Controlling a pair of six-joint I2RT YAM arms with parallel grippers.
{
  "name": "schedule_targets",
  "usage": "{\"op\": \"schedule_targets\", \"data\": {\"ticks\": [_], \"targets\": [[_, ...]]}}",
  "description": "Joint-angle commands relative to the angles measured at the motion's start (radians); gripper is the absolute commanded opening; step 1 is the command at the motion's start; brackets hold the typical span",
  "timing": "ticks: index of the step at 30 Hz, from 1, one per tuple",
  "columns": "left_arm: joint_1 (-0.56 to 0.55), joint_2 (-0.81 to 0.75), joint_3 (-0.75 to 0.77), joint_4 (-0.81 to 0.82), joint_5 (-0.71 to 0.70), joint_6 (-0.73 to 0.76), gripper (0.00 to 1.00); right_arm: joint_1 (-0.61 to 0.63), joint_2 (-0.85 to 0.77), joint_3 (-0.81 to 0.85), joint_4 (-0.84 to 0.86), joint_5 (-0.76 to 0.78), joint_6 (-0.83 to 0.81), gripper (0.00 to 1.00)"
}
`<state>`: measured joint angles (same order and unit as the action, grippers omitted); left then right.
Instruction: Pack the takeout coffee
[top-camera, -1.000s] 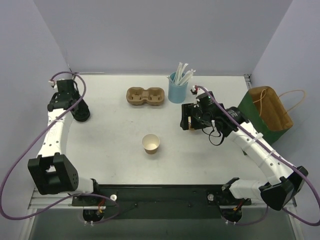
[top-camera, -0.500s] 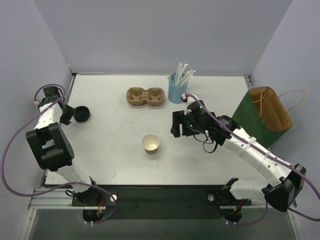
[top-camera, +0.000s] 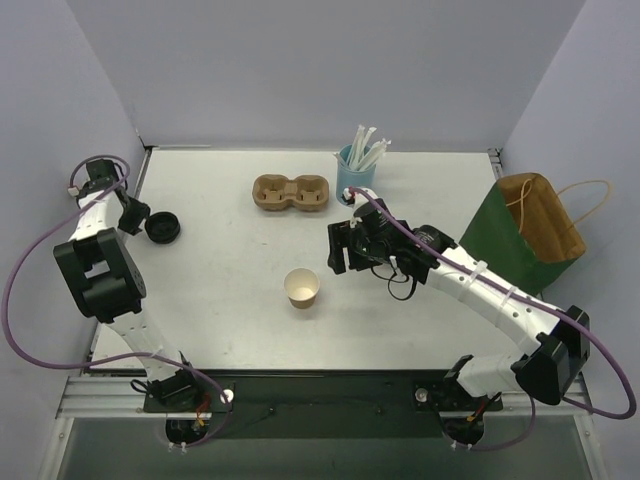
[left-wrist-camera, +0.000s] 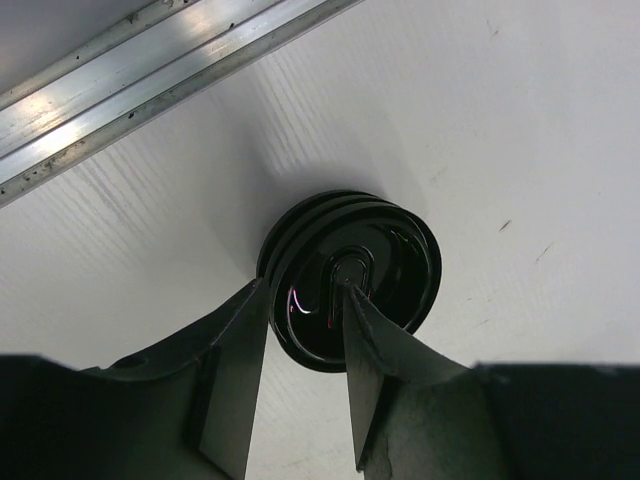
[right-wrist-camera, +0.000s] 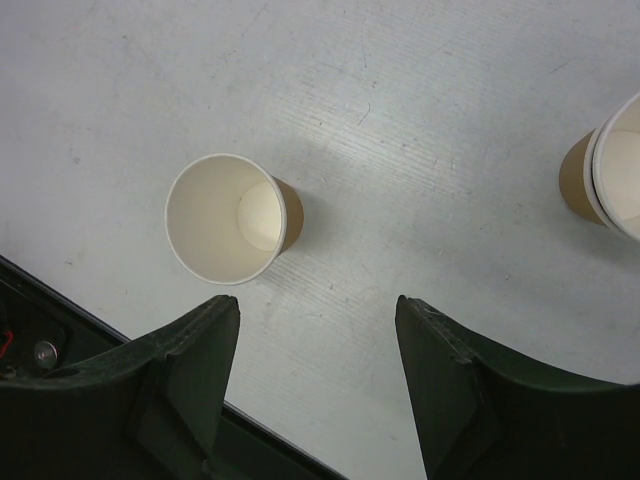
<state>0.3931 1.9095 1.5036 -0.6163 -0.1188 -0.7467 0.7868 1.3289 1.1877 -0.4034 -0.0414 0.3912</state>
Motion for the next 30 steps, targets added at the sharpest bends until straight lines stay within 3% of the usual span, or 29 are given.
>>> {"op": "schedule_targets", "data": {"ticks": [1, 18, 21, 25, 30], "targets": [[-0.005, 0.034, 0.055, -0.019, -0.024, 0.021, 0.44, 0.006, 0.012, 0.043, 0.017, 0.018, -0.011, 0.64], [-0.043, 0.077, 0.060, -0.023, -0.059, 0.035, 0.37, 0.006, -0.011, 0.041, 0.021, 0.032, -0.018, 0.64], [-0.048, 0.079, 0.064, -0.034, -0.058, 0.038, 0.32, 0.005, -0.014, 0.046, 0.021, 0.029, -0.023, 0.64], [-0.051, 0.063, 0.061, -0.057, -0.071, 0.046, 0.15, 0.006, -0.022, 0.043, 0.020, 0.034, -0.023, 0.64], [-0.054, 0.043, 0.061, -0.071, -0.071, 0.052, 0.10, 0.006, -0.023, 0.038, 0.020, 0.031, -0.020, 0.64]]}}
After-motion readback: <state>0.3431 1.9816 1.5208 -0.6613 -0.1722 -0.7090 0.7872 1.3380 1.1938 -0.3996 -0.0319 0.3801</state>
